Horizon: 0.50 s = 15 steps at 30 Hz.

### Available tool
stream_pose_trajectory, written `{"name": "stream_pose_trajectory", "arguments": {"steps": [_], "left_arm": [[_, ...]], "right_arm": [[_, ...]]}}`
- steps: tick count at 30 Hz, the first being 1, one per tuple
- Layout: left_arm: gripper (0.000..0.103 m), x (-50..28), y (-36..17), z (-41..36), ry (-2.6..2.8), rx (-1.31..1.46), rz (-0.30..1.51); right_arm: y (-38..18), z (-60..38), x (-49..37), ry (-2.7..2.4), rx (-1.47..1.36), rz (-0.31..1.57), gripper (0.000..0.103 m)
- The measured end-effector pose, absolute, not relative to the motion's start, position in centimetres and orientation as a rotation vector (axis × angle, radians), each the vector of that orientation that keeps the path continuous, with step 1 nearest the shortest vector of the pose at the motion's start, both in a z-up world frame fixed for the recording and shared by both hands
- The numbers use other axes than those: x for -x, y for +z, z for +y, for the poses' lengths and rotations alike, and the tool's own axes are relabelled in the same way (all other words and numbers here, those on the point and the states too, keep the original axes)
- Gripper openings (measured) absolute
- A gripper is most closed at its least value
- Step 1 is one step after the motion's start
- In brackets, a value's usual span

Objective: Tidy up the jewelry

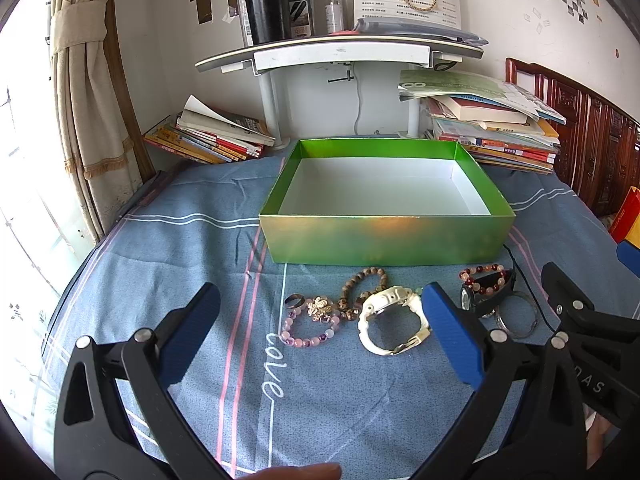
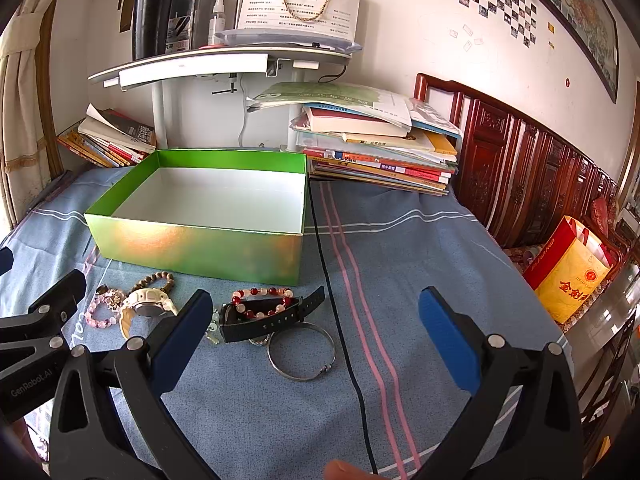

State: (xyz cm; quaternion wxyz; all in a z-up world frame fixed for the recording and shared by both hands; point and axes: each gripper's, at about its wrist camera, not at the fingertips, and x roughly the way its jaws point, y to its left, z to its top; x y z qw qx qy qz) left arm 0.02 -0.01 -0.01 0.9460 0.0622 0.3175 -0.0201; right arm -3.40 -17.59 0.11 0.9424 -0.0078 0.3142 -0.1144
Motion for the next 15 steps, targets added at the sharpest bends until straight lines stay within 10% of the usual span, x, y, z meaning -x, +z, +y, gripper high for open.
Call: {"name": "stream_pose_trajectory", "arguments": {"steps": [15], "left_arm": [[0.099, 0.0, -0.01, -0.01, -0.041, -0.127, 0.648]], "right_arm": [[0.12, -17.67, 3.34, -0.233, 0.014, 0.641, 0.101]]}}
